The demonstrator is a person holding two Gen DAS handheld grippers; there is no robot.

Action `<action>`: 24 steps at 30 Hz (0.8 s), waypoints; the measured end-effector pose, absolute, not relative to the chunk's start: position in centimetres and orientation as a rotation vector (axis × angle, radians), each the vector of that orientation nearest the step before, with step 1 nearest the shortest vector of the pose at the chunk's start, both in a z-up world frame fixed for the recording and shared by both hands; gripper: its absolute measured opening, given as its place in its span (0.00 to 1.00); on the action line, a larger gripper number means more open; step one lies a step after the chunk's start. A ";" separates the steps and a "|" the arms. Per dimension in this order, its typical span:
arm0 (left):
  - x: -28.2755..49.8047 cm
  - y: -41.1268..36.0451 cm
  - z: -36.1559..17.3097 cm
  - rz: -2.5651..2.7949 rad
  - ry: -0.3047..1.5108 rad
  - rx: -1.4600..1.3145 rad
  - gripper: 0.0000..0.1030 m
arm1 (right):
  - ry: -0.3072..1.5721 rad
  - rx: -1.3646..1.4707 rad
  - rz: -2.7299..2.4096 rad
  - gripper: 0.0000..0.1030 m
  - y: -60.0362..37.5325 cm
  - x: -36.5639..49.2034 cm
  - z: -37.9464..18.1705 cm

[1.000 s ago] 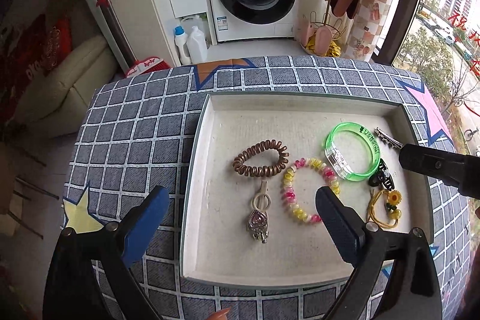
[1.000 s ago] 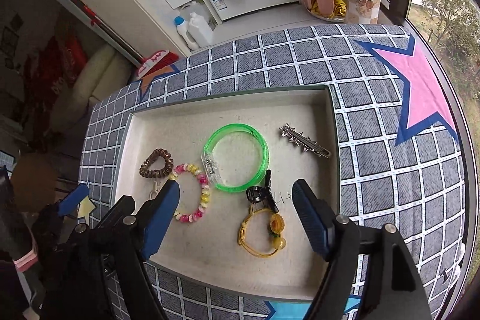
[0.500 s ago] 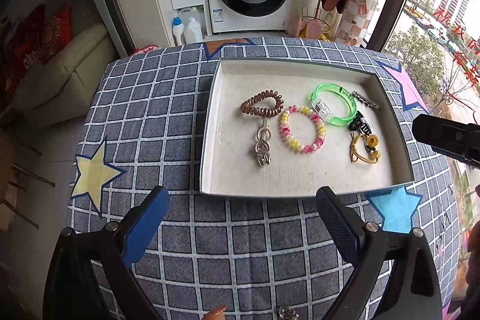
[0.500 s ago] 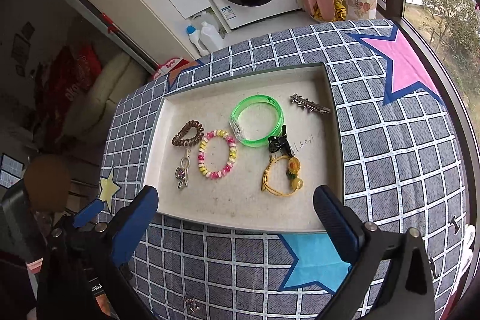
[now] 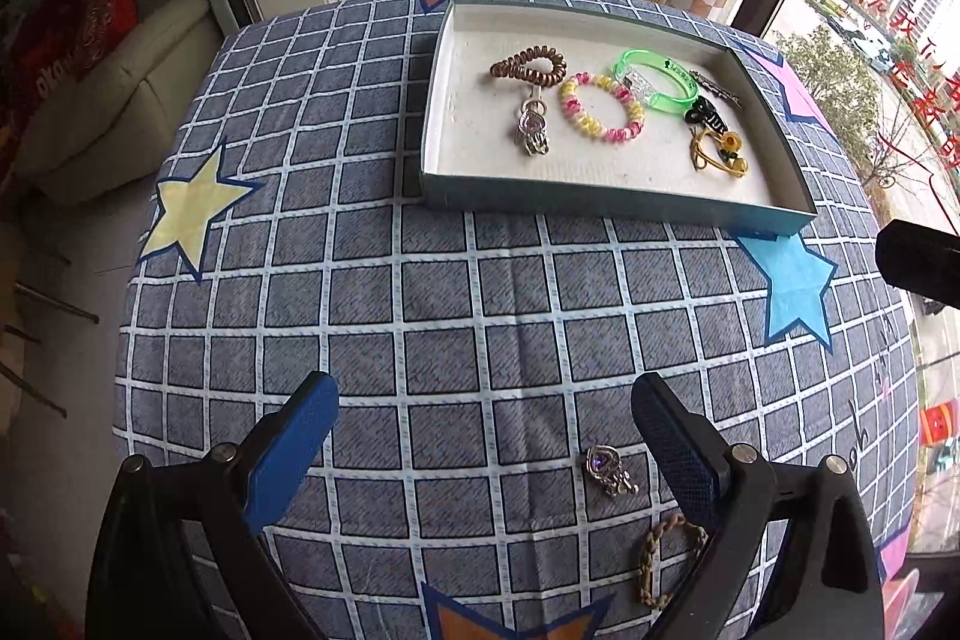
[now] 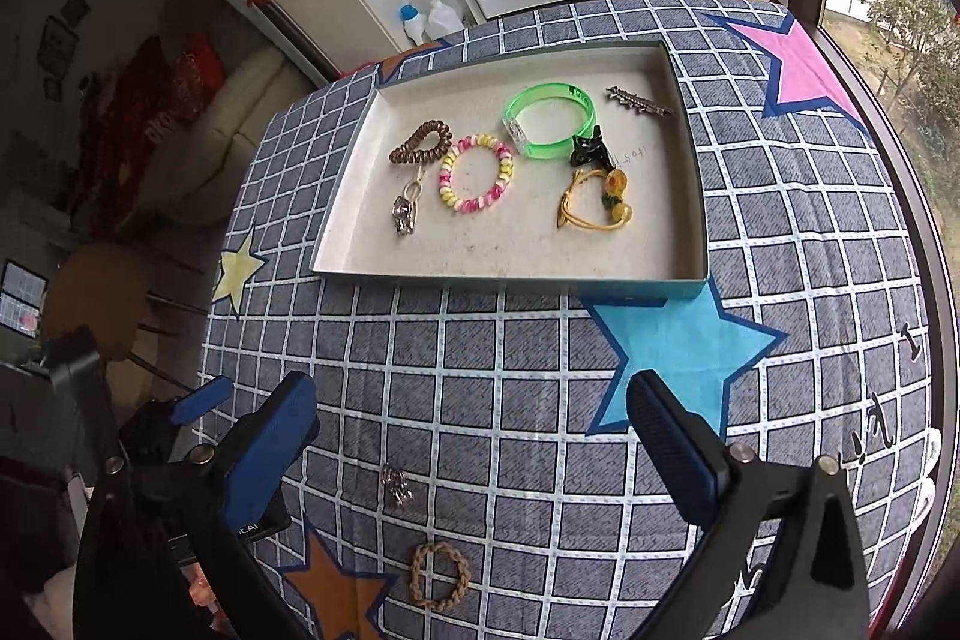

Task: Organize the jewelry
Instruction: 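Move both tools back toward the last earring and braided bracelet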

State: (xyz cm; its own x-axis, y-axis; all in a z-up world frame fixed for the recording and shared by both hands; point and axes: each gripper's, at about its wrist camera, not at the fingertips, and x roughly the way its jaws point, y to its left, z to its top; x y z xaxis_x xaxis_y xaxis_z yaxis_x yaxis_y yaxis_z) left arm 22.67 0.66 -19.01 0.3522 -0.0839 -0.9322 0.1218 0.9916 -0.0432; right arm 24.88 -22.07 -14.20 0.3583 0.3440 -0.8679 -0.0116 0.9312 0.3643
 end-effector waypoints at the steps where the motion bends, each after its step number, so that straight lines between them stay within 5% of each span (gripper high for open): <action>1: 22.3 0.7 -19.2 -0.135 1.209 0.034 1.00 | 1.196 0.318 0.235 1.00 -21.9 24.4 -14.4; 24: 19.5 0.8 -23.0 -0.164 1.338 -0.069 1.00 | 1.357 0.229 0.161 1.00 -19.9 13.3 -20.3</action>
State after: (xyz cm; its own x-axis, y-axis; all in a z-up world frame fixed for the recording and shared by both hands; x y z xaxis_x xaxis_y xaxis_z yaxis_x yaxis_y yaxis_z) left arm 19.51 0.85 -22.97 0.2213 -0.1583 -0.9623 0.0794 0.9864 -0.1440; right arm 13.27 -19.92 -20.26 0.2065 0.2465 -0.9469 0.0179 0.9666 0.2556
